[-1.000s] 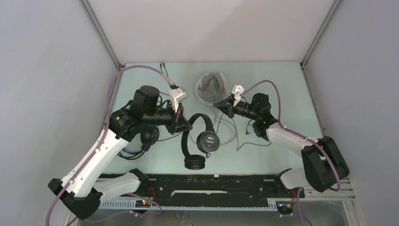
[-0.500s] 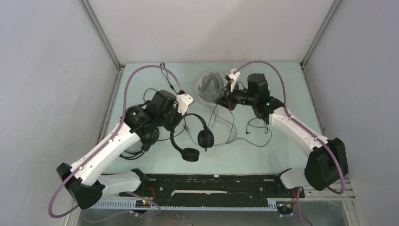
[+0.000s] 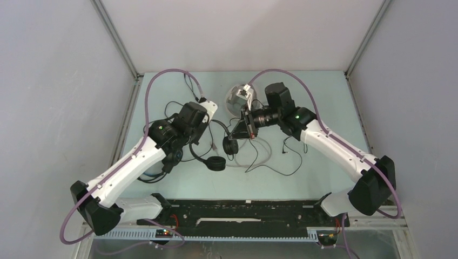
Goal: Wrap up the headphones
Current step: Wrap the headphones cable around the headphones.
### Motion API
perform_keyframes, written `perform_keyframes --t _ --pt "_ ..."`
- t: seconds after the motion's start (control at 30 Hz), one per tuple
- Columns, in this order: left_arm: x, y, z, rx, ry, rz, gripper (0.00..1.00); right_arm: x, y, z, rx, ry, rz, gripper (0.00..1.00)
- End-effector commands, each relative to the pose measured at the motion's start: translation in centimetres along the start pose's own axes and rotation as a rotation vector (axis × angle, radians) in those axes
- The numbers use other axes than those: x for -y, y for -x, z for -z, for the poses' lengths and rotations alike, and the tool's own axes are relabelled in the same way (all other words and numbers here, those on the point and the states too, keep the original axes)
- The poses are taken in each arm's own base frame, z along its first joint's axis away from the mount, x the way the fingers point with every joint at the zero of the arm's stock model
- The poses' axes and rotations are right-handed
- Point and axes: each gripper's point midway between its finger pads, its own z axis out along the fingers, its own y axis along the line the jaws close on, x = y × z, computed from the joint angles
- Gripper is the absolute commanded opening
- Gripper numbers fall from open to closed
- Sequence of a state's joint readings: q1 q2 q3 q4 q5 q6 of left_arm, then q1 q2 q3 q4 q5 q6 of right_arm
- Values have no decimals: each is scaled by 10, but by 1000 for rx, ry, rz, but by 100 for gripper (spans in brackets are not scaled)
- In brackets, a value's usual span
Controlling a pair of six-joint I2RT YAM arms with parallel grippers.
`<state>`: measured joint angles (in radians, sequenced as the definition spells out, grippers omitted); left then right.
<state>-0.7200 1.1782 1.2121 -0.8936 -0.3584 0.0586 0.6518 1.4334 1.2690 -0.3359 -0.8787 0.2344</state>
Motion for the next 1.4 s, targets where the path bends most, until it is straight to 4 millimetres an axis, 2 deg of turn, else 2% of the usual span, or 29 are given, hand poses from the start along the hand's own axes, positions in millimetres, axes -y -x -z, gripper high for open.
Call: perform_keyframes --t 0.0,0.17,0.33,0.47,0.63,0.87,1.0,1.13,1.37 --pt "-13 12 -3 60 103 133 0 -48 21 -11 33 152 -33 0" --pt "-33 14 -4 68 174 308 0 -59 28 -21 66 168 -66 0" --pt "-43 21 -6 74 199 425 0 -68 23 -38 61 181 -78 0" --pt "-45 32 -8 122 183 528 0 -59 10 -54 33 130 -79 1" --pt "-49 45 -2 214 147 651 0 -41 -1 -63 18 28 -51 2" --pt "-51 57 11 315 49 803 0 -22 -15 -57 24 -145 46 9" --pt "-42 69 19 360 -49 814 0 -17 -23 -53 54 -181 133 12" --pt "-44 75 30 393 -65 840 0 -7 -28 -45 91 -228 200 14" --pt "-48 82 42 445 -75 879 0 -10 -25 -34 211 -225 295 13"
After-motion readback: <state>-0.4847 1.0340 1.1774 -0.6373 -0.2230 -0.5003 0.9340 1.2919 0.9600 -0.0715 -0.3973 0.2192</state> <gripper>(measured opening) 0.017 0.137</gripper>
